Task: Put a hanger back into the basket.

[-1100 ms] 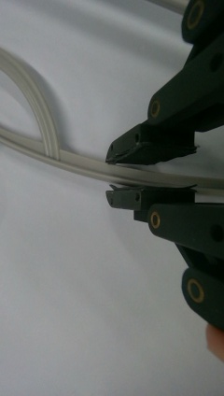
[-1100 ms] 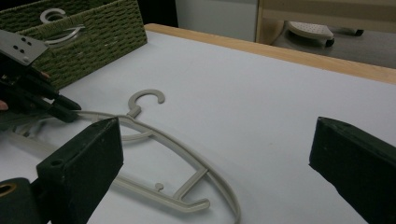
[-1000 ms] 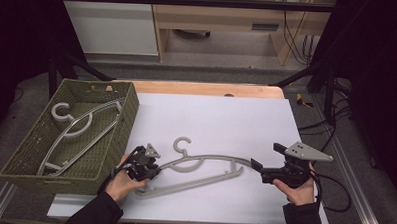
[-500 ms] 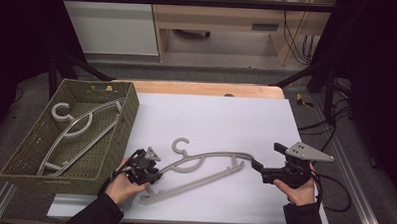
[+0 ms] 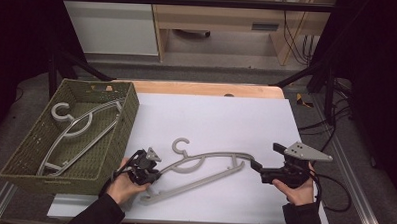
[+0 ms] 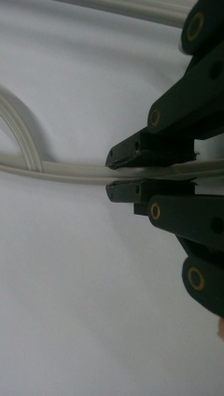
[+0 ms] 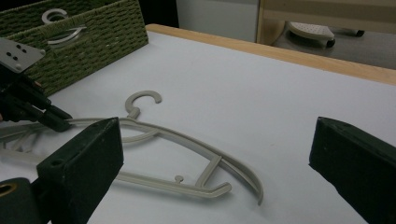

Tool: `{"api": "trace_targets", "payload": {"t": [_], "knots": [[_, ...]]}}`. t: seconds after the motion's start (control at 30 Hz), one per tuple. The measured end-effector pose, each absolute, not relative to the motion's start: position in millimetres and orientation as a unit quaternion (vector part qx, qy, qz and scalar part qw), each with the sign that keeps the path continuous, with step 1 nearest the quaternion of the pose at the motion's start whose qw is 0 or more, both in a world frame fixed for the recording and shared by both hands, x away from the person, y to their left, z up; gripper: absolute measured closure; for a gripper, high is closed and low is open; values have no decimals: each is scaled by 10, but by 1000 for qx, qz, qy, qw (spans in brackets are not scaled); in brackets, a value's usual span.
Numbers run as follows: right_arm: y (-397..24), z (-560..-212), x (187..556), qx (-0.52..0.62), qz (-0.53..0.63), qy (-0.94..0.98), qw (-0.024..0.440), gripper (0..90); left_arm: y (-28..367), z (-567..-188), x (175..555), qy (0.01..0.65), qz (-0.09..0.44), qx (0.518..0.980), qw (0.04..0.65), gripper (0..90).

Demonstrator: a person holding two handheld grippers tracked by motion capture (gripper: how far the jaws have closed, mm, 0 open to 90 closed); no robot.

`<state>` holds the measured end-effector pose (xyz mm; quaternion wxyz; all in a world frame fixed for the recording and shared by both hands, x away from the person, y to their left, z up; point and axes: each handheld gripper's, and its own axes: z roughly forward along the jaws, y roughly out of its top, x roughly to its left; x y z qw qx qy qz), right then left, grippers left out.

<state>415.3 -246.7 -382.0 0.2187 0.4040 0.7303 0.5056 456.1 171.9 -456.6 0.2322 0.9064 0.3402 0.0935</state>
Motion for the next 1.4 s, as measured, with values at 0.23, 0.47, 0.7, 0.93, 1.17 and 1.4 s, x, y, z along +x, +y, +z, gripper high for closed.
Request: {"api": "trace_targets", "payload": {"t": [0.23, 0.47, 0.7, 0.93, 1.17, 1.4], "knots": [[-2475, -3821, 4151, 404, 505, 731, 218, 31, 1751, -4569, 4556, 345, 91, 902, 244, 824], [-2481, -3816, 4148, 404, 507, 729, 218, 31, 1801, -4490, 4521, 350, 88, 891, 276, 826], [-2488, -3816, 4147, 404, 508, 729, 216, 31, 1853, -4327, 4481, 349, 95, 881, 305, 826], [-2492, -3816, 4146, 404, 506, 731, 217, 31, 1878, -4180, 4427, 358, 123, 869, 319, 825], [-2496, -3818, 4147, 404, 506, 730, 219, 30, 2001, -3994, 4393, 366, 140, 857, 334, 825], [-2505, -3815, 4146, 407, 508, 726, 222, 27, 2155, -3796, 4346, 368, 160, 845, 354, 825]]}}
